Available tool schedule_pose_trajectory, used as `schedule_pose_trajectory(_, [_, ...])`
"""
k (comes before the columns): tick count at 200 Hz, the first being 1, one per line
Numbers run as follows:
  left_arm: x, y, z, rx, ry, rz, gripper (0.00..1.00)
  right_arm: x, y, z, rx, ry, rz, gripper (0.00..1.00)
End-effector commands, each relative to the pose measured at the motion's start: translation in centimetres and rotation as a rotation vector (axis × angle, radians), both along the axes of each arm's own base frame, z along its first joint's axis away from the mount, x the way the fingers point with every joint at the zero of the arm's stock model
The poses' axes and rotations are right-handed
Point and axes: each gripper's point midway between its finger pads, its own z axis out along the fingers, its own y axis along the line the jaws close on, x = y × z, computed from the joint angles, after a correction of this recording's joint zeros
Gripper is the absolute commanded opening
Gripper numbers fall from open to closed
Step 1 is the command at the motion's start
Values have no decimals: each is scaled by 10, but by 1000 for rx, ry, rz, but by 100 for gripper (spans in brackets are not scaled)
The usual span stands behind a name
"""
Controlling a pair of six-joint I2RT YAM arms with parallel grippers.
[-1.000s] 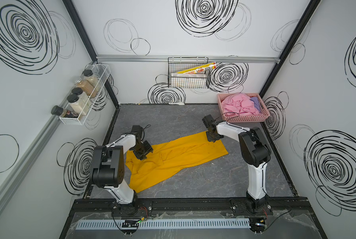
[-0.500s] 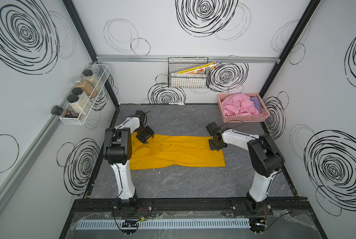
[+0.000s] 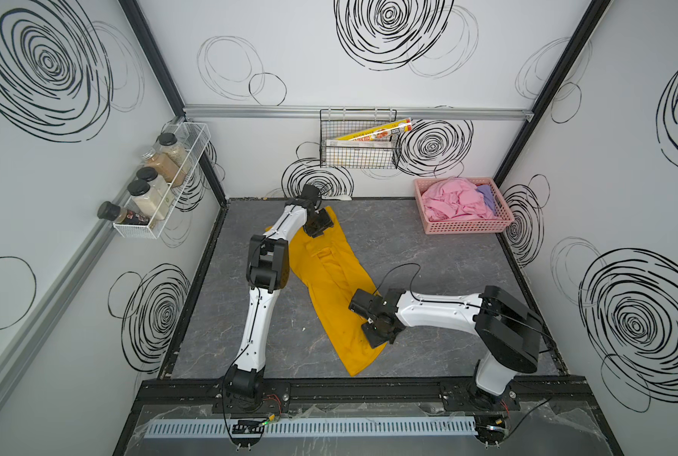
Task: Fold and stack t-shirts
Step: Adjust the T-shirt at the center of the board.
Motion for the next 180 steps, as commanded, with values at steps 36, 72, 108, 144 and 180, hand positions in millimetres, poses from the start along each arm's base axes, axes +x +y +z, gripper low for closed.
schedule_pose_trajectory(36, [-28,-79,-55,-150,98,-141,58,-93,-26,3,21,179,5,0])
schedule_pose_trajectory(72, [-13,-93,-31,-219,35,-141,59,-119,-43,22,54,176,-3,0])
schedule_pose_trajectory(108, [-5,-103,46,-264,-113,-197,62,-106,-51,66,81,52,-22,0])
schedule_pose_trajectory(144, [-57,-126,184,-338,-383,-321,67,-74,-63,82,78,-142,-48,0])
schedule_pose_trajectory(180, [-140,-99,185,-335,-310,-305,68,-31,-59,87,78,-312,-65,0])
